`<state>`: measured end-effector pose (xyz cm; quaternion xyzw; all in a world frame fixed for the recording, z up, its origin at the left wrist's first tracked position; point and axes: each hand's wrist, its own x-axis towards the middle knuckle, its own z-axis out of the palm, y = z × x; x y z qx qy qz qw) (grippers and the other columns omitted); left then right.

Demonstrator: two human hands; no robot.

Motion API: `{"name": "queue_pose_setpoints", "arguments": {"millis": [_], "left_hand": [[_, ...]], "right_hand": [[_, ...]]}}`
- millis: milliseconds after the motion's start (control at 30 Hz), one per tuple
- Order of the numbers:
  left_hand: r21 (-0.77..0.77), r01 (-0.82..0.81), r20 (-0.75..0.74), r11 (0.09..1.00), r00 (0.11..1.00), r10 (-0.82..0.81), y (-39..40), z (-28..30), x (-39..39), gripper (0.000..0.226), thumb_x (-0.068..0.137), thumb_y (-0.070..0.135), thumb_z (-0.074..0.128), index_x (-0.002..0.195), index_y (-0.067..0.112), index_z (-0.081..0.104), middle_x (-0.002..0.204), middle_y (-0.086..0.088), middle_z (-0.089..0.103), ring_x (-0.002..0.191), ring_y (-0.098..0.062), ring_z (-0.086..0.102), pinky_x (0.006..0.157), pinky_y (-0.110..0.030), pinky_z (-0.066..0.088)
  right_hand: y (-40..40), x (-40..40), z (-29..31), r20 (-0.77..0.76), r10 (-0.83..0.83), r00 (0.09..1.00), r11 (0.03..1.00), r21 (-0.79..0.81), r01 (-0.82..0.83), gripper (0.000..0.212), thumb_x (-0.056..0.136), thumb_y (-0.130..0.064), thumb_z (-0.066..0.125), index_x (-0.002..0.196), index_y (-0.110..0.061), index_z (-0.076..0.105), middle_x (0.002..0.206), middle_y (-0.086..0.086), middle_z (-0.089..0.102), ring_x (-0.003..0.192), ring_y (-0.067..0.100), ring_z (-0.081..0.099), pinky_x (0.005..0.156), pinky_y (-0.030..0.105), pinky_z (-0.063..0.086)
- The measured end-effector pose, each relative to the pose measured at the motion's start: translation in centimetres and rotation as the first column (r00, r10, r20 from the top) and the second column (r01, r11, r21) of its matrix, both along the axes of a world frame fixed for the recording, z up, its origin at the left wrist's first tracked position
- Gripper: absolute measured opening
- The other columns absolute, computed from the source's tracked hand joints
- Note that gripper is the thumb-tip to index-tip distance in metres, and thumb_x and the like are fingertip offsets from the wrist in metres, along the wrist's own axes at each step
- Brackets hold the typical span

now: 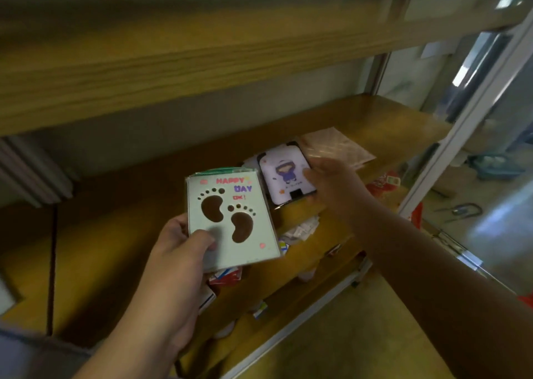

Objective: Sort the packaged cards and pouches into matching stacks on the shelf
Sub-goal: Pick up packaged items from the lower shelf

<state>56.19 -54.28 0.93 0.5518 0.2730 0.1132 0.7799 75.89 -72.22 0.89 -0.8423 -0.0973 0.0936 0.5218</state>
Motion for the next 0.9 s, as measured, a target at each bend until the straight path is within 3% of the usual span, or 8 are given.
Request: {"name": "queue_pose_setpoints", "arguments": {"millis": [100, 267, 333, 400, 533, 700, 833, 900], "left_hand": [[0.004, -0.035, -0.012, 0.999, 0.999, 0.035, 0.4, -0.2, 1.0, 0.033, 0.09, 0.008, 0.06, 0.112, 0.033, 0.061, 0.093, 0.001, 0.079, 0.087, -0.024, 0.077, 0.065, -0.043, 0.062], [-0.003, -0.096, -0.022, 0.995, 0.995, 0.096, 0.5, 0.0, 2.3, 0.035, 0.086, 0.004, 0.059, 0.108, 0.031, 0.064, 0.091, -0.002, 0.079, 0.086, -0.029, 0.077, 0.052, -0.036, 0.06], [-0.005, -0.119, -0.019, 0.993, 0.993, 0.119, 0.2, 0.1, 3.1, 0.034, 0.088, 0.005, 0.059, 0.109, 0.031, 0.065, 0.09, 0.0, 0.079, 0.086, -0.029, 0.076, 0.05, -0.034, 0.059], [0.026, -0.136, -0.012, 0.99, 0.991, 0.136, -0.5, 0.2, 4.2, 0.032, 0.09, 0.007, 0.059, 0.106, 0.033, 0.066, 0.09, 0.004, 0.079, 0.095, -0.029, 0.074, 0.056, -0.034, 0.06], [0.052, -0.16, -0.008, 0.986, 0.987, 0.16, -3.1, 0.3, 7.4, 0.032, 0.091, 0.006, 0.061, 0.109, 0.032, 0.065, 0.1, 0.003, 0.078, 0.104, -0.027, 0.07, 0.084, -0.045, 0.056], [0.07, -0.234, 0.028, 0.97, 0.972, 0.233, -8.3, 0.8, 14.2, 0.038, 0.089, 0.0, 0.058, 0.11, 0.032, 0.062, 0.107, -0.002, 0.073, 0.103, -0.028, 0.068, 0.083, -0.044, 0.057], [0.123, -0.221, 0.045, 0.967, 0.975, 0.217, -13.2, 0.9, 20.6, 0.037, 0.09, 0.0, 0.055, 0.113, 0.029, 0.061, 0.1, 0.017, 0.076, 0.102, -0.024, 0.069, 0.073, -0.037, 0.054], [0.095, -0.162, 0.04, 0.982, 0.987, 0.159, -15.7, 0.8, 24.4, 0.041, 0.093, 0.0, 0.054, 0.123, 0.028, 0.057, 0.112, 0.007, 0.074, 0.096, -0.022, 0.074, 0.07, -0.038, 0.059]], "right_hand": [[1.3, 1.8, 0.2, 0.209, 0.083, 0.974, 0.958, -0.285, -0.021, 0.014, 0.097, -0.019, 0.055, 0.098, -0.013, 0.067, 0.086, 0.01, 0.071, 0.078, 0.025, 0.067, 0.066, 0.038, 0.054], [0.9, 2.9, -0.9, 0.263, 0.184, 0.947, 0.904, -0.424, -0.058, 0.03, 0.089, -0.041, 0.067, 0.071, -0.037, 0.044, 0.071, -0.014, 0.043, 0.062, 0.002, 0.042, 0.061, 0.026, 0.036], [0.3, 3.2, -1.2, 0.295, 0.197, 0.935, 0.911, -0.407, -0.064, 0.021, 0.087, -0.048, 0.069, 0.098, -0.03, 0.065, 0.093, -0.007, 0.058, 0.085, 0.01, 0.057, 0.074, 0.032, 0.047], [-0.5, 3.6, -1.4, 0.324, 0.2, 0.925, 0.929, -0.363, -0.074, 0.044, 0.088, -0.052, 0.065, 0.121, -0.022, 0.064, 0.111, -0.004, 0.061, 0.103, 0.014, 0.06, 0.079, 0.031, 0.05], [-3.3, 5.5, -1.3, 0.408, 0.284, 0.868, 0.924, -0.356, -0.136, 0.046, 0.091, -0.051, 0.059, 0.132, -0.029, 0.057, 0.125, -0.011, 0.058, 0.111, 0.005, 0.053, 0.081, 0.02, 0.04], [-9.6, 11.1, 0.3, 0.474, 0.341, 0.812, 0.872, -0.481, -0.086, 0.05, 0.092, -0.043, 0.062, 0.138, -0.026, 0.054, 0.136, -0.003, 0.055, 0.122, 0.017, 0.05, 0.093, 0.024, 0.035], [-16.0, 16.7, 1.3, 0.447, 0.354, 0.822, 0.83, -0.555, -0.056, 0.057, 0.093, -0.048, 0.058, 0.144, -0.029, 0.045, 0.143, -0.003, 0.049, 0.129, 0.018, 0.045, 0.096, 0.026, 0.031], [-19.2, 19.2, 1.8, 0.467, 0.344, 0.815, 0.834, -0.55, -0.037, 0.056, 0.092, -0.047, 0.059, 0.144, -0.031, 0.044, 0.142, -0.005, 0.05, 0.129, 0.017, 0.046, 0.095, 0.026, 0.032]]}}
